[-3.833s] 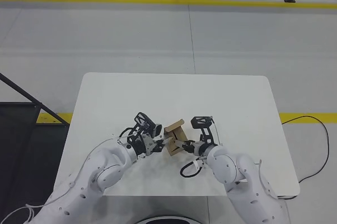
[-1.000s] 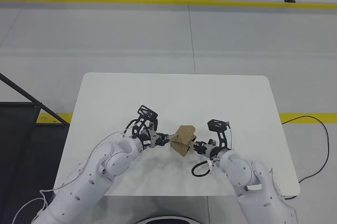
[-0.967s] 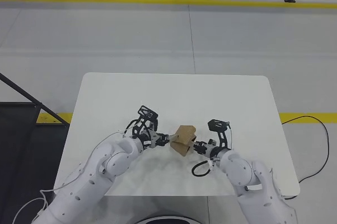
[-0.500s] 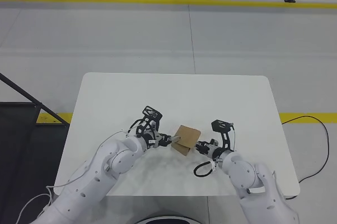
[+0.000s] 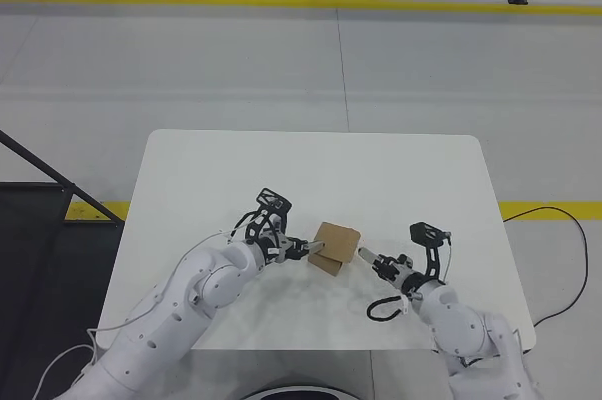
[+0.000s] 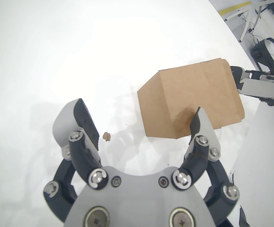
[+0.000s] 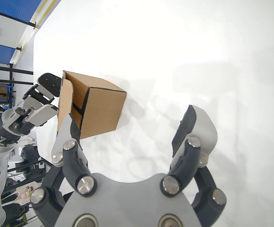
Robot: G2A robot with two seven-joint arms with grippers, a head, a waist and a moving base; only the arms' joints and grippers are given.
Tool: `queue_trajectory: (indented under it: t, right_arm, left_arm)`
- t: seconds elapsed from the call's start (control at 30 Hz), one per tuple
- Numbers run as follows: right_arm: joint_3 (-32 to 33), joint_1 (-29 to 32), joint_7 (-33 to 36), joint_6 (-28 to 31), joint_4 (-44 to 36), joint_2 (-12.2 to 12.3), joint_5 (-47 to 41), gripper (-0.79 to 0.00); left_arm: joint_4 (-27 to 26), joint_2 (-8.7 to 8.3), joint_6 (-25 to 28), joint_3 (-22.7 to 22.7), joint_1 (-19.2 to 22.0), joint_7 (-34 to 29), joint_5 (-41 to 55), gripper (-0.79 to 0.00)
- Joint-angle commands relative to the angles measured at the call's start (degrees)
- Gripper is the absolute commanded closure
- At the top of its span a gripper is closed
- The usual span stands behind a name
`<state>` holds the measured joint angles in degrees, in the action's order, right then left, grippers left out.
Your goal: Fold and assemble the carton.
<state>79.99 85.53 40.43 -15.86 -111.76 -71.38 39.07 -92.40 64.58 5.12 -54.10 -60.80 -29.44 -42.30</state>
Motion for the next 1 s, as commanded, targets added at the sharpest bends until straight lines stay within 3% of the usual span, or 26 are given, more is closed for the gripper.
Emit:
queue_trajectory:
  t: [0.0, 0.33, 0.97]
  right_arm:
    - [0.3, 0.5, -0.2, 0.3, -0.3, 0.1, -0.2, -0.785]
    - [-0.6, 1.4, -4.2, 1.6, -2.3, 0.1, -0.3, -0.785]
    - [-4.9, -4.1, 1.9, 0.2, 1.7, 0.1, 2.8, -0.785]
  left_arm:
    - [-0.1, 0.03, 0.3, -0.3, -0.2, 0.1, 0.2, -0.785]
    - [0.1, 0.37, 0.8, -0.9, -0.6, -0.4, -0.1, -0.785]
    - [0.2, 1.09, 1.7, -1.4, -0.8, -1.0, -0.7, -0.785]
